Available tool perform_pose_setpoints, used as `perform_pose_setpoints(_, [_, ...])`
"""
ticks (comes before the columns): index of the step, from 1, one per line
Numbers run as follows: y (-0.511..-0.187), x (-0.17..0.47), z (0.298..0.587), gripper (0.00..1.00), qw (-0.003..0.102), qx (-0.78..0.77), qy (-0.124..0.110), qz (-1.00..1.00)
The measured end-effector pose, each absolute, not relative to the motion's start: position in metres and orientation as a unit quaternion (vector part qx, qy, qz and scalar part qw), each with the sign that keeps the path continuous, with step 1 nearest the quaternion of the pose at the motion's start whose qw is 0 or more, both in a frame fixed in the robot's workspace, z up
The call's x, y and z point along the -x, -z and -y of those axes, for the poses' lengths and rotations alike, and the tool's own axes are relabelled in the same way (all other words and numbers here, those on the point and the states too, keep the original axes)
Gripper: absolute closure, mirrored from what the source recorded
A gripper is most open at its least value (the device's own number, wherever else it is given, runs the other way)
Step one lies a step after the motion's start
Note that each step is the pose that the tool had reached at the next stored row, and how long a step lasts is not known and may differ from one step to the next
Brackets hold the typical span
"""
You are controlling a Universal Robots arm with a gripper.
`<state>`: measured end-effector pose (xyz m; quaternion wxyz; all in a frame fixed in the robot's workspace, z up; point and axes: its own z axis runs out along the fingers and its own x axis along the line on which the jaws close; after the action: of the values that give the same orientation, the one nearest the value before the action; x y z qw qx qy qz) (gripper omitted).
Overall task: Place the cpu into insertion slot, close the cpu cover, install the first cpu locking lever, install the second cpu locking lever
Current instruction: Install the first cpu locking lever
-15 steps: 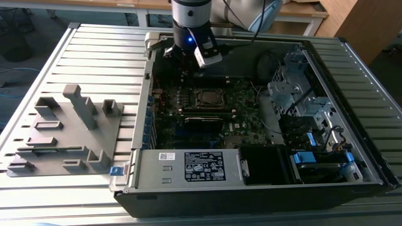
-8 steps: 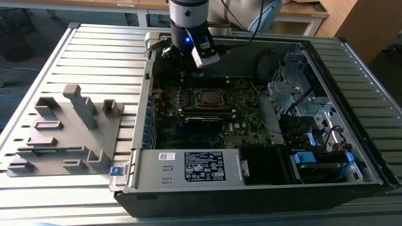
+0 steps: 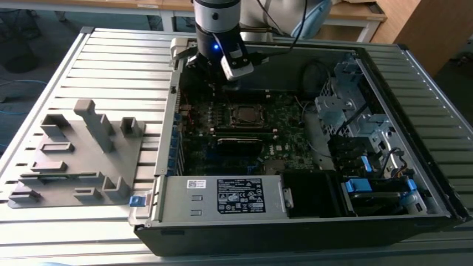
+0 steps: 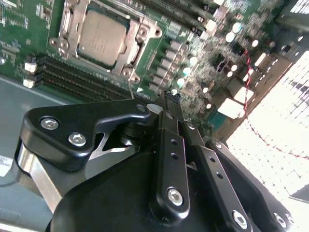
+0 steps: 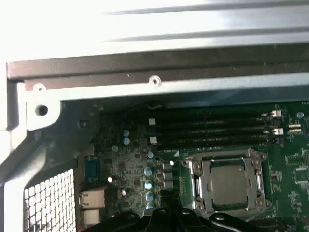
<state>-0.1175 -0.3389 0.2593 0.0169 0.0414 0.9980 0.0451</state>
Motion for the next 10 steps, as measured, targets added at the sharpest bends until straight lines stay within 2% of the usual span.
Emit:
perform_pose_setpoints(5, [-0.2593,0.1191,0.3391,0.89,0.016,-0.042,-0.068,-0.997])
perform_pose_setpoints(10, [-0.2585,0.1214,0.3390,0.89,0.016,-0.042,-0.071,-0.996])
